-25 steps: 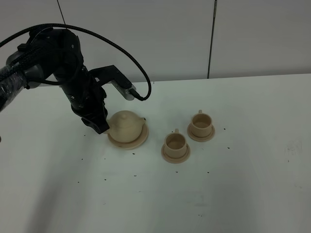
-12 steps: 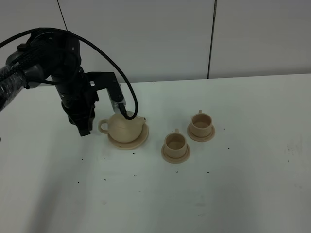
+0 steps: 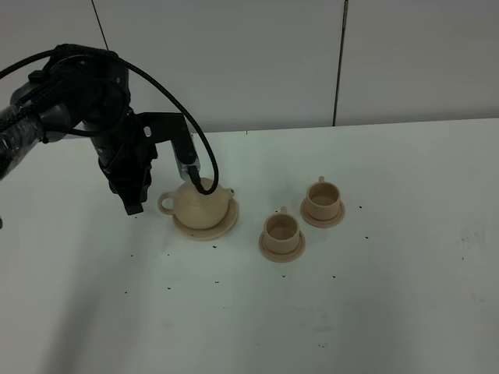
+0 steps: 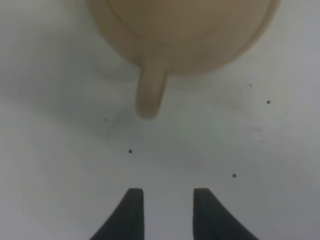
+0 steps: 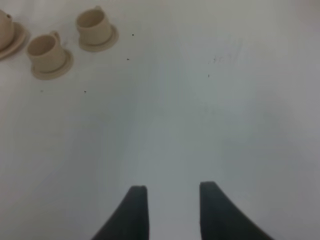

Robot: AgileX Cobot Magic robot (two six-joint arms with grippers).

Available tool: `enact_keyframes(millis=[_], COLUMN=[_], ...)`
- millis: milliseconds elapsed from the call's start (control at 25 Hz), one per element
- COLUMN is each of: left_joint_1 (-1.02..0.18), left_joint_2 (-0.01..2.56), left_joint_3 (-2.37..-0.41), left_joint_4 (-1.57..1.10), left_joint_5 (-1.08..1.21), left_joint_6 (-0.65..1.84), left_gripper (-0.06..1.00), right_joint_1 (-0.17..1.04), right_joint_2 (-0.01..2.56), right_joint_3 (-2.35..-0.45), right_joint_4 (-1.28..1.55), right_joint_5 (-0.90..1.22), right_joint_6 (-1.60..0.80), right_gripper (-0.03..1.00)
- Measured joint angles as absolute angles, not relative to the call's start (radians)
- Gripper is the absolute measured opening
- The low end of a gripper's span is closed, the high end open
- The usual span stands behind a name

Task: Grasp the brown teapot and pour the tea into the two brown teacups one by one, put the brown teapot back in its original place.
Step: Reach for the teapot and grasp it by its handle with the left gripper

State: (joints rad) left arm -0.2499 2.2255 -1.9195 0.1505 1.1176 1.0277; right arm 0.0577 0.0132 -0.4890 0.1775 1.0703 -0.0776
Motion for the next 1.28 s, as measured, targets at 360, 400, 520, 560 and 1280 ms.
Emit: enact_keyframes(millis=[360, 400, 520, 560, 1280], left_joint_1=[-0.250, -0.250, -0.250, -0.250, -0.253], left_joint_2=[2.279, 2.279, 2.282, 2.287, 2.330], left_joint_3=[-1.948, -1.952, -1.954, -1.954, -1.956], left_joint_4=[0.148, 0.144, 0.138, 0.136, 0.087], left_joint_5=[1.069, 1.057, 1.036, 1.032, 0.969], left_joint_6=[1.060, 1.061, 1.062, 1.062, 1.069], left_gripper=[0.31, 0.31, 0.31, 0.31, 0.31], right_joint_1=[0.058, 0.058, 0.058, 0.058, 0.058], right_joint_2=[0.013, 0.013, 0.013, 0.013, 0.013], right_joint_3=[-0.489, -0.489, -0.489, -0.489, -0.489], right_joint_4=[0.177, 0.177, 0.177, 0.177, 0.178], right_joint_5=[1.070, 1.070, 1.070, 1.070, 1.070], right_joint_6=[-0.078, -0.078, -0.078, -0.078, -0.078], right_gripper=[0.24, 0.24, 0.24, 0.24, 0.24])
